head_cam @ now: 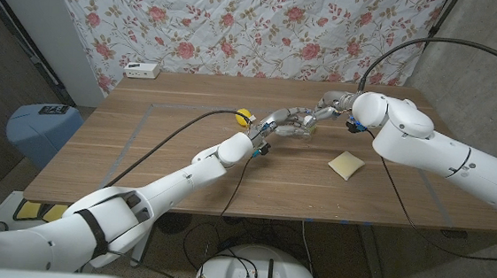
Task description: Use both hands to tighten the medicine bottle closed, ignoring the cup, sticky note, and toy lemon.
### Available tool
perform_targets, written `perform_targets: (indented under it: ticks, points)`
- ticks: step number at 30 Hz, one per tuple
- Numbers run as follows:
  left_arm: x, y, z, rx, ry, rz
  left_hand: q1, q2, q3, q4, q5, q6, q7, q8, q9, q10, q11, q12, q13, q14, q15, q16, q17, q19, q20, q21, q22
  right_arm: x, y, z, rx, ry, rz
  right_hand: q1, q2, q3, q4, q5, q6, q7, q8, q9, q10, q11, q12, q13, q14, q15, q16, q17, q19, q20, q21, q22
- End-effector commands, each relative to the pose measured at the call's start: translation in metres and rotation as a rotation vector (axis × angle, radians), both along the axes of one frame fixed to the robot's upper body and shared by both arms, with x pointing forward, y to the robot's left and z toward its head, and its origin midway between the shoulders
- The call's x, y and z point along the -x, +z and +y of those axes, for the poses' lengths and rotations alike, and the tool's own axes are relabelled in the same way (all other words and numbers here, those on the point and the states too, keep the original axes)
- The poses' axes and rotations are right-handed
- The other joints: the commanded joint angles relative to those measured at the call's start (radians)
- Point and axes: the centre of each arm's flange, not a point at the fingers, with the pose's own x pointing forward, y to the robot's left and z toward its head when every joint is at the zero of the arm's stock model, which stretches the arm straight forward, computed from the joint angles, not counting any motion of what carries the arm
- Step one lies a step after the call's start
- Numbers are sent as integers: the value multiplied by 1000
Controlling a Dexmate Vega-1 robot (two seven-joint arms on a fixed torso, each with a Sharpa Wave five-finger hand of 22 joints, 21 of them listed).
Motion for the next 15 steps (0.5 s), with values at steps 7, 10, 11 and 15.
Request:
perform_targets:
  ticks: [7, 10, 11, 15]
  points:
    - [-2, 2, -2, -10, -6, 2, -2, 7, 3, 3, 6, 2, -4, -1, 3, 18, -15, 4, 1, -4, -77, 3, 4, -3, 4, 5, 2, -5, -1, 3, 4, 5, -29, 65, -4, 30, 4, 3, 39, -43, 22, -2, 21, -17, 14, 4, 17, -17, 13, 2, 19, -14, 12, 0]
    - [-2, 2, -2, -11, -5, 1, -2, 7, 3, 3, 6, 2, -5, -1, 3, 17, -15, 4, 1, -4, -76, 3, 4, -3, 4, 5, 2, -6, -1, 3, 3, 4, -30, 73, 1, 35, 7, 3, 51, -44, 27, -2, 24, -18, 15, 4, 20, -20, 14, 3, 19, -15, 12, 0]
    - [-2, 2, -2, -11, -5, 0, -2, 7, 3, 3, 6, 1, -4, -1, 3, 18, -15, 4, 1, -4, -76, 3, 4, -4, 4, 5, 2, -7, -1, 3, 4, 7, -28, 74, 0, 36, 8, 3, 58, -46, 29, -2, 25, -18, 14, 4, 21, -20, 15, 3, 20, -15, 12, 0]
    - [-3, 3, -2, -11, -5, 0, -2, 7, 4, 2, 6, 1, -3, -1, 3, 19, -15, 5, 1, -5, -77, 3, 4, -4, 3, 5, 2, -8, -1, 3, 2, 7, -30, 76, 0, 37, 11, 2, 70, -47, 34, -2, 28, -18, 16, 4, 22, -20, 15, 4, 21, -16, 13, 0]
